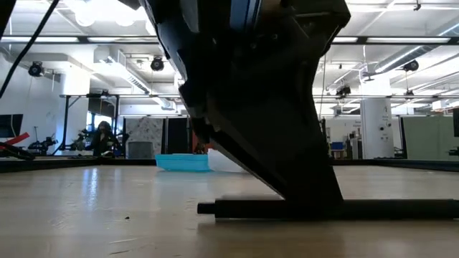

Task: Pick & place school supplies into a supply box
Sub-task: Put the black pen into the blue supply box

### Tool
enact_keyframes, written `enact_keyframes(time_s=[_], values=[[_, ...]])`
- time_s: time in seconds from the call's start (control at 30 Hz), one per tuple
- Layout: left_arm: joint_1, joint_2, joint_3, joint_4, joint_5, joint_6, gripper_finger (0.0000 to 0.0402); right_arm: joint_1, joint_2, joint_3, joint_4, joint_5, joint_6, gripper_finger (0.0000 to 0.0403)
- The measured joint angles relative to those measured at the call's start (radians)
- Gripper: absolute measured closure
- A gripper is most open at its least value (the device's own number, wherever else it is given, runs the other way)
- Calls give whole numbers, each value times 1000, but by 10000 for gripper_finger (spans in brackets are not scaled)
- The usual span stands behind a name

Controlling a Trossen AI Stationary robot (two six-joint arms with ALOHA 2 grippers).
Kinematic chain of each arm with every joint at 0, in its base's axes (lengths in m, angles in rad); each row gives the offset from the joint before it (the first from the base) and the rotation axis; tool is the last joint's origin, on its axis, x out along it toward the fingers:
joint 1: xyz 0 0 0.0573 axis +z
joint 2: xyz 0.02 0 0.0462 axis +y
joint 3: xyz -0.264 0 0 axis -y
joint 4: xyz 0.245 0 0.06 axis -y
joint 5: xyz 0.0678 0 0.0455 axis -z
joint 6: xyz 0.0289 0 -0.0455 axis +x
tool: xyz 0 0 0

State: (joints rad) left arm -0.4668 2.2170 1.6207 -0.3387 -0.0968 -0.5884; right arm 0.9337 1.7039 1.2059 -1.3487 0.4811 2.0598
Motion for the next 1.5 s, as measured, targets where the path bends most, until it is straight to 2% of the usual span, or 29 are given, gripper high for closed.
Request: enact_keyframes(time_s=[0.17, 0.33, 0.47, 0.53, 0.6, 0.7, 0.83, 1.0, 1.2, 1.3, 1.4, 1.5], values=[[-2, 3, 0, -31, -36, 18, 321, 7, 0, -11, 0, 0, 8, 238], [-4, 3, 0, -133, -216, 56, 332, 7, 0, -28, 0, -1, 9, 238], [-1, 3, -2, -206, -362, 100, 365, 7, 0, -35, 1, -7, 10, 238], [4, 4, -2, -223, -394, 115, 384, 7, 0, -37, 1, -8, 9, 238], [15, 1, -3, -232, -389, 104, 391, 7, 0, -38, -1, -8, 9, 238], [41, -14, -3, -234, -307, 27, 394, 7, 0, -38, -6, -8, 26, 239], [73, -58, 1, -220, -225, -81, 396, 19, 0, -38, -66, 24, 145, 239], [142, -186, 30, -182, -231, -106, 398, 27, -19, -41, -111, 43, 188, 239], [298, -329, 26, -243, -316, -85, 399, 26, -46, -64, -120, 69, 188, 239], [362, -367, 28, -244, -223, -40, 400, 26, -53, -76, -118, 68, 185, 239], [349, -362, 23, -243, -119, -16, 400, 26, -65, -95, -111, 65, 169, 239], [285, -322, 9, -196, -100, 5, 401, 26, -77, -118, -102, 60, 157, 239]])
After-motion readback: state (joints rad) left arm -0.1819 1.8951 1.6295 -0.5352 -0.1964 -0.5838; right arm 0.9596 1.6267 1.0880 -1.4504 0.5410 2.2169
